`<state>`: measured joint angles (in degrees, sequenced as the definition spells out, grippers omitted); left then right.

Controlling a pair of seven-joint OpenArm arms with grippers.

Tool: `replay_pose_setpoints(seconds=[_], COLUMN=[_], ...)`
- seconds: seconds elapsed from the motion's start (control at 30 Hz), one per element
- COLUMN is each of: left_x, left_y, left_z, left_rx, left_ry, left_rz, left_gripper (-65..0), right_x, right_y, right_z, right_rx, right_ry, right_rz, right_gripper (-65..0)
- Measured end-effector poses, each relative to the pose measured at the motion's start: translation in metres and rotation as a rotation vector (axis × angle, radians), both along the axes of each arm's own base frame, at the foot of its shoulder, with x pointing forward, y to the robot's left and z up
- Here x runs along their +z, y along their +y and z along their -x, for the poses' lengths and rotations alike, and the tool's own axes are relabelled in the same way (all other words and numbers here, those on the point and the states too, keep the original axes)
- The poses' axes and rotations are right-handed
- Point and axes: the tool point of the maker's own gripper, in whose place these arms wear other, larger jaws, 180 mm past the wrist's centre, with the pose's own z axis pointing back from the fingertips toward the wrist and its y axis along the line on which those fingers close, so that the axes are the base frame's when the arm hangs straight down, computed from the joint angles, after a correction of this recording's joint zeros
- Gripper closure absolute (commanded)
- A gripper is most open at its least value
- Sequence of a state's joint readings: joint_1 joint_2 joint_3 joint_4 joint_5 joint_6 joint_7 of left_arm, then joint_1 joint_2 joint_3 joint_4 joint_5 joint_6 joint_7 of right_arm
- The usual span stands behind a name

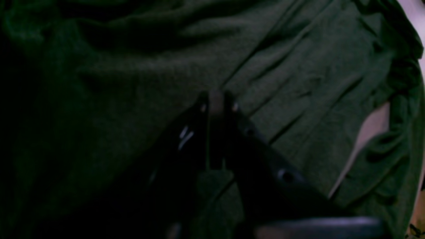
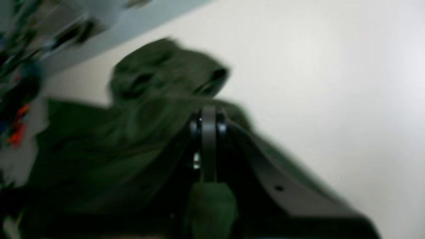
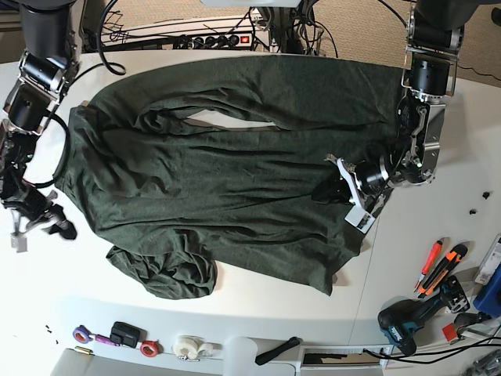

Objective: Layout the t-shirt on the table in an organized manner, then fold the t-shirt properly
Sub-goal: 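Pull the shirt side edge outward with the right gripper to flatten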

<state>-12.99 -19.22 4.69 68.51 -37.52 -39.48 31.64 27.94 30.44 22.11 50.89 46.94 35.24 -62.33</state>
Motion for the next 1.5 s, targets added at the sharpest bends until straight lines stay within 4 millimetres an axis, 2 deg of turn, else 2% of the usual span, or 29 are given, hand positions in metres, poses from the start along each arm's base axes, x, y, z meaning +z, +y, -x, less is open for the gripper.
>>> replay_pose_setpoints(seconds=[0.1,0.17,0.23,0.53,0.73,0.83,0.93,1.07,1.1,1.17,1.23,1.3,1.37,1.43,1.5], left_x=[0.001,0.001,0.001,0.003,0.002,0.002,0.002,0.011,0.012,0.010,0.007,0.006,0.006,0.006,0.006], left_y=[0.000,0.000,0.000,-0.001,-0.001,-0.001,-0.001,-0.002,-0.002,0.001,0.005,0.006,0.005,0.005,0.005], left_z=[0.000,-0.001,0.000,-0.001,0.000,0.000,0.000,-0.006,-0.007,-0.010,-0.012,-0.012,-0.012,-0.012,-0.012], left_rx=[0.001,0.002,0.002,0.005,0.006,0.006,0.005,0.026,0.029,0.060,0.081,0.076,0.075,0.075,0.072], left_ry=[-0.003,-0.003,-0.002,-0.002,0.000,0.000,0.000,-0.037,-0.042,-0.032,-0.025,-0.026,-0.027,-0.028,-0.029], left_rz=[0.003,0.006,0.007,0.020,0.022,0.022,0.022,0.056,0.063,0.054,0.034,0.027,0.027,0.027,0.024], left_gripper=[0.0,0.0,0.0,0.0,0.0,0.0,-0.5,-22.5,-24.7,-24.9,-24.9,-24.9,-24.9,-24.9,-24.9], right_x=[-0.037,-0.061,-0.075,-0.079,-0.075,-0.068,-0.051,-0.027,-0.020,0.001,0.036,0.069,0.081,0.076,0.057], right_y=[0.014,0.009,-0.001,-0.058,-0.078,-0.082,-0.084,-0.072,-0.068,-0.055,-0.037,-0.026,-0.021,-0.029,-0.042], right_z=[0.020,0.038,0.050,0.052,0.050,0.043,0.027,0.007,0.004,-0.004,-0.008,0.000,0.019,0.040,0.065], right_rx=[0.025,0.020,-0.010,-0.195,-0.265,-0.289,-0.311,-0.324,-0.314,-0.256,-0.163,-0.099,-0.046,-0.065,-0.130], right_ry=[0.087,0.149,0.179,0.156,0.157,0.135,0.072,-0.005,-0.013,-0.074,-0.203,-0.310,-0.336,-0.360,-0.351], right_rz=[-0.002,0.041,0.083,0.338,0.436,0.441,0.437,0.289,0.233,0.099,-0.070,-0.262,-0.399,-0.464,-0.493], right_gripper=[0.0,0.0,0.0,0.0,0.0,0.0,0.0,0.0,-1.5,-9.3,-13.6,-14.6,-14.6,-14.6,-14.6])
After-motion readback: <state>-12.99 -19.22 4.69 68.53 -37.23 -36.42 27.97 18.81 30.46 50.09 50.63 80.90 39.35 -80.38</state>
